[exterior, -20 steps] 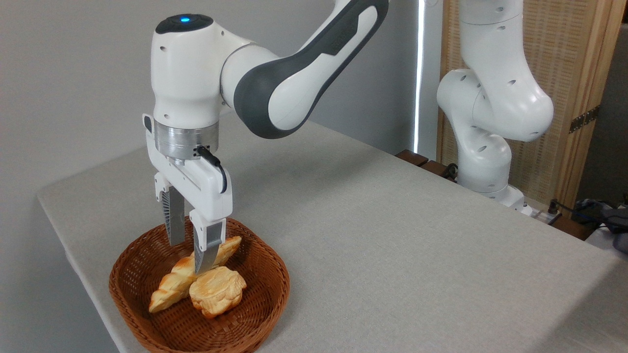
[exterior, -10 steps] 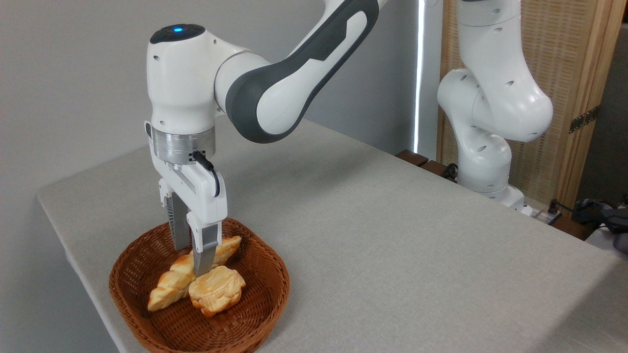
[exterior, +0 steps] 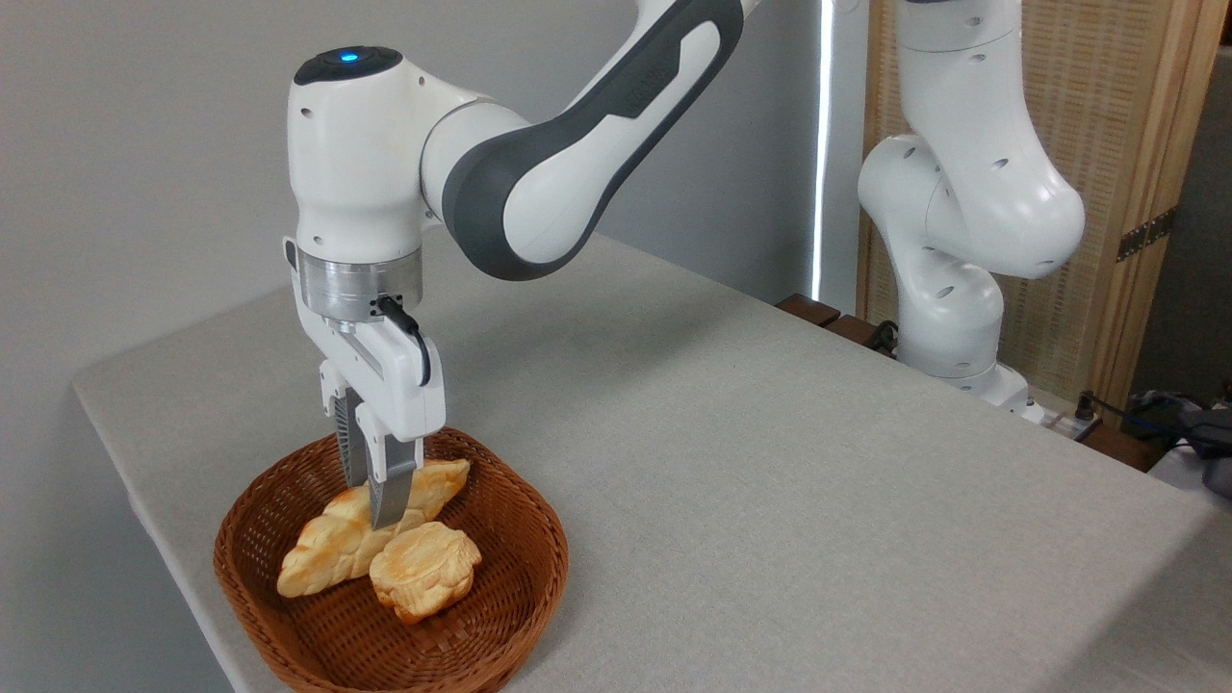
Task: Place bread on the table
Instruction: 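Close the gripper on the elongated bread roll inside the basket, then lift the bread roll up out of the basket and carry it beside the basket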
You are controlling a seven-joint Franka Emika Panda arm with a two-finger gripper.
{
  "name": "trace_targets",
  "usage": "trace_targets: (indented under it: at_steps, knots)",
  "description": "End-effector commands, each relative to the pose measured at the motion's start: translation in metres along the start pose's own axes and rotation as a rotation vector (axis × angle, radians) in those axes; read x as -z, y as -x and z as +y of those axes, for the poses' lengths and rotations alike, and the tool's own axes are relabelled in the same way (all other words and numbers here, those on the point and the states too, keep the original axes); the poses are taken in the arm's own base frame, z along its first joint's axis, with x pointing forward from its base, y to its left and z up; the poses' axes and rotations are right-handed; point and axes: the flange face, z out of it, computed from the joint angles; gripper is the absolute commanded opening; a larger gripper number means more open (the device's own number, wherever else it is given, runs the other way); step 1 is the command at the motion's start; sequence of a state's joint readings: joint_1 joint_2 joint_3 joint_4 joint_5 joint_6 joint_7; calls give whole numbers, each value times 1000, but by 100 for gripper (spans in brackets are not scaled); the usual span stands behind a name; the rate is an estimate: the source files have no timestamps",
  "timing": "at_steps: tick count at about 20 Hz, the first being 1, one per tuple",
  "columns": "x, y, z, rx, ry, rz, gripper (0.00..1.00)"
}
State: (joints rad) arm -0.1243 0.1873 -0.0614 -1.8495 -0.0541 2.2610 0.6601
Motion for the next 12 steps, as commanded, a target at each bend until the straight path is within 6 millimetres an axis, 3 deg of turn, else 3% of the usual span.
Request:
trace_targets:
  at_steps: [1,6,12]
  knots:
    - [9,0,-3,1,-16,21,17]
    - [16,1,-4,13,-19,28,16]
    - [57,17,-23,87,-45,82,17]
